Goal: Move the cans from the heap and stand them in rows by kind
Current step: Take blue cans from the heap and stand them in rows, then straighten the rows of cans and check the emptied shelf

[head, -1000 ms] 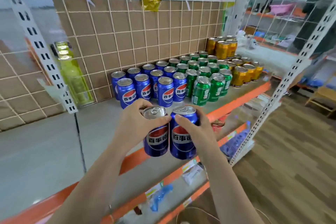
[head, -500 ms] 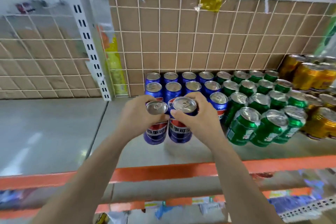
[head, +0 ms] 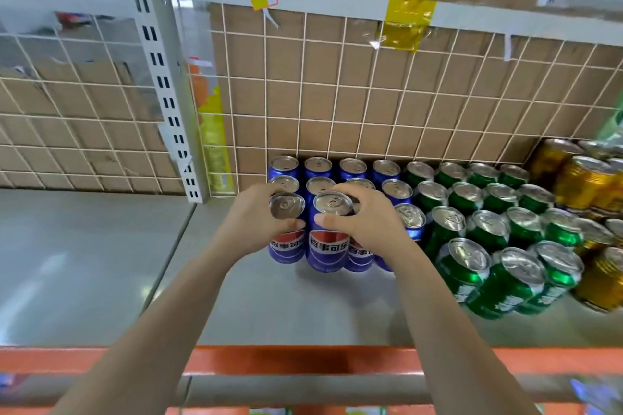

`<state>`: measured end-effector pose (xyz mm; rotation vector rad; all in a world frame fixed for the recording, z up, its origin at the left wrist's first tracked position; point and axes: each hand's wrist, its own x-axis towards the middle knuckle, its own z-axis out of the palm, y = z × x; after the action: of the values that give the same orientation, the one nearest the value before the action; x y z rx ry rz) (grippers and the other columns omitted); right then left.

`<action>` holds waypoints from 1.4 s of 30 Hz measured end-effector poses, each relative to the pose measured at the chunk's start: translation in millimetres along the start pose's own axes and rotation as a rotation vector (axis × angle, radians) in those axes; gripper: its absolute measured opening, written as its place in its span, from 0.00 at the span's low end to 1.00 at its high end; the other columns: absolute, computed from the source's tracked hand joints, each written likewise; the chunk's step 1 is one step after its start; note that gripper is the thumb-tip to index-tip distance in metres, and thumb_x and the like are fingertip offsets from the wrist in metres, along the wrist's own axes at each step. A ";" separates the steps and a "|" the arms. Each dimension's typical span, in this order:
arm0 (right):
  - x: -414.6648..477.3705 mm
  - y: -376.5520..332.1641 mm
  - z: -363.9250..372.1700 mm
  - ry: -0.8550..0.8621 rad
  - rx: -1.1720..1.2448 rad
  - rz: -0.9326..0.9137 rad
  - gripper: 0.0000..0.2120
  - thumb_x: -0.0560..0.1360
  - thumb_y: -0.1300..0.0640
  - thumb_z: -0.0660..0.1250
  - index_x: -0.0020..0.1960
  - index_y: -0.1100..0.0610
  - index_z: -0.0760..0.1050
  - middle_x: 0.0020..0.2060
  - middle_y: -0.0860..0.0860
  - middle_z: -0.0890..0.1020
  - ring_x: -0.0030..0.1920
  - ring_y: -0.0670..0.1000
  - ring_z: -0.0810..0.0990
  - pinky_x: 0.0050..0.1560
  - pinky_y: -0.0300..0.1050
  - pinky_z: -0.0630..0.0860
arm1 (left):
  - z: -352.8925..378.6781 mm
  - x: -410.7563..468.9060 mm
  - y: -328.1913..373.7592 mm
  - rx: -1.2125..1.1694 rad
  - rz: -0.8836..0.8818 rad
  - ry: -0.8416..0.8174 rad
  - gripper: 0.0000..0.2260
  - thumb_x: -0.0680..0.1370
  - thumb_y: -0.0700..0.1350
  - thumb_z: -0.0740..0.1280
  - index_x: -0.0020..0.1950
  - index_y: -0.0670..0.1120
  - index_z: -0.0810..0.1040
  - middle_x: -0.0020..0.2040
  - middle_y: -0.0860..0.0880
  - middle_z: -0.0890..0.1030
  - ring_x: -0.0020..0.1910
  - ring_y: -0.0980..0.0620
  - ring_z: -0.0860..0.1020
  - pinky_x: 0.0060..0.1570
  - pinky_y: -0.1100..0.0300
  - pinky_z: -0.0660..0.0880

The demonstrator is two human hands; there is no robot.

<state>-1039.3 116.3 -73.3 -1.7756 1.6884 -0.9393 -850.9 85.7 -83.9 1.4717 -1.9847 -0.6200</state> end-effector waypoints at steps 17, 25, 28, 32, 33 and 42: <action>26.9 8.7 24.3 -0.101 -0.514 0.029 0.26 0.64 0.39 0.72 0.57 0.50 0.75 0.51 0.51 0.77 0.55 0.54 0.73 0.56 0.51 0.69 | 3.0 9.6 -21.8 0.035 -0.045 -0.063 0.26 0.67 0.52 0.76 0.63 0.50 0.76 0.54 0.48 0.70 0.50 0.53 0.70 0.47 0.63 0.64; 17.7 0.0 26.3 -0.117 -0.485 0.027 0.32 0.68 0.44 0.72 0.69 0.49 0.66 0.59 0.53 0.71 0.63 0.57 0.66 0.63 0.51 0.65 | 7.4 9.8 -27.1 0.030 -0.024 -0.133 0.29 0.69 0.51 0.74 0.67 0.48 0.71 0.61 0.47 0.73 0.58 0.50 0.72 0.53 0.62 0.67; 10.7 -4.0 27.2 -0.101 -0.523 0.011 0.33 0.70 0.45 0.70 0.71 0.49 0.63 0.62 0.53 0.71 0.65 0.56 0.65 0.68 0.51 0.59 | 11.3 6.1 -28.9 0.037 -0.035 -0.119 0.31 0.71 0.52 0.72 0.71 0.49 0.67 0.66 0.47 0.72 0.63 0.49 0.71 0.58 0.59 0.68; -0.3 -6.8 31.2 -0.062 -0.502 -0.018 0.36 0.71 0.46 0.70 0.74 0.50 0.59 0.67 0.52 0.69 0.69 0.56 0.61 0.73 0.53 0.54 | 14.7 -1.8 -29.5 -0.062 -0.073 -0.108 0.34 0.72 0.51 0.72 0.74 0.51 0.62 0.69 0.50 0.69 0.66 0.50 0.69 0.57 0.61 0.67; -3.3 -7.2 32.5 -0.044 -0.496 -0.034 0.36 0.71 0.46 0.70 0.74 0.50 0.58 0.68 0.52 0.68 0.70 0.55 0.60 0.73 0.53 0.52 | 15.0 -3.0 -29.9 -0.110 -0.082 -0.115 0.35 0.70 0.50 0.73 0.74 0.51 0.61 0.69 0.51 0.70 0.65 0.51 0.70 0.56 0.62 0.67; -26.4 -7.2 55.1 -0.022 -0.528 -0.125 0.33 0.76 0.44 0.62 0.76 0.49 0.51 0.75 0.50 0.55 0.75 0.53 0.48 0.75 0.53 0.42 | 4.1 -25.6 -24.2 0.008 -0.147 -0.142 0.39 0.70 0.52 0.73 0.75 0.51 0.55 0.73 0.51 0.63 0.70 0.52 0.64 0.62 0.60 0.65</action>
<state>-991.8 137.9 -106.0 -2.2348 1.9547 -0.5438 -831.5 103.6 -107.6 1.6294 -1.9988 -0.7997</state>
